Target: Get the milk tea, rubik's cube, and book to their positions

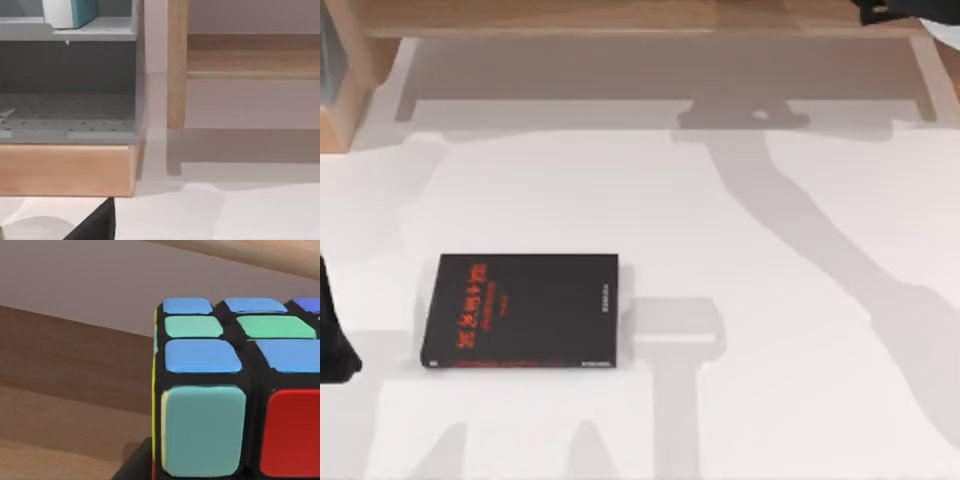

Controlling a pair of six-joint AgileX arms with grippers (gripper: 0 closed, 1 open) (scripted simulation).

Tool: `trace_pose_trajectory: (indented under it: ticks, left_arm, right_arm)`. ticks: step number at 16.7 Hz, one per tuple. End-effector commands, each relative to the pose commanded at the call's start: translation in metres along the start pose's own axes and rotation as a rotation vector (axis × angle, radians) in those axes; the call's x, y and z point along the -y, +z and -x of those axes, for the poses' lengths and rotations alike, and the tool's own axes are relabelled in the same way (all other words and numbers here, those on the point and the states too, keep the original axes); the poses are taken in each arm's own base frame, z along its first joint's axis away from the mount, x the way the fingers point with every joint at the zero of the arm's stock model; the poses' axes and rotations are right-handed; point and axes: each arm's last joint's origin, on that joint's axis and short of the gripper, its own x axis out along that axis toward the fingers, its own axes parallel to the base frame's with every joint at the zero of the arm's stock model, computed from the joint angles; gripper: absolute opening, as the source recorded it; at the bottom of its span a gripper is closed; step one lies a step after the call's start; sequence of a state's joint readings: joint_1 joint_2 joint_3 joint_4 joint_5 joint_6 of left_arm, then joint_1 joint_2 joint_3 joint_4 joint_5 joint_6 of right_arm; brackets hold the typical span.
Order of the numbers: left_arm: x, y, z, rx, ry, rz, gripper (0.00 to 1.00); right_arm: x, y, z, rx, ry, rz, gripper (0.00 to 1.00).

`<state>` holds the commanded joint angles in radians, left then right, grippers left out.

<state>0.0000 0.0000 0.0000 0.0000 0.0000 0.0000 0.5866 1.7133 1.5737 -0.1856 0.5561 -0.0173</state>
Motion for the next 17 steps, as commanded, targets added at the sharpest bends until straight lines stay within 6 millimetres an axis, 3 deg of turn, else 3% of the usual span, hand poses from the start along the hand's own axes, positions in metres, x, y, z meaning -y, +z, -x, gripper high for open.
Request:
trace_pose_trajectory:
  ticks: [3, 6, 12, 17]
  left_arm:
    - [0.000, 0.000, 0.000, 0.000, 0.000, 0.000, 1.00]
    - [0.000, 0.000, 0.000, 0.000, 0.000, 0.000, 1.00]
    - [0.000, 0.000, 0.000, 0.000, 0.000, 0.000, 1.00]
    - [0.000, 0.000, 0.000, 0.000, 0.000, 0.000, 1.00]
  right_arm:
    - [-0.032, 0.038, 0.002, 0.195, -0.035, -0.136, 0.00]
    - [-0.046, 0.051, 0.001, 0.265, -0.057, -0.203, 0.00]
    - [-0.040, 0.056, 0.001, 0.283, -0.058, -0.216, 0.00]
    - [-0.027, 0.095, -0.012, 0.421, -0.019, -0.278, 0.00]
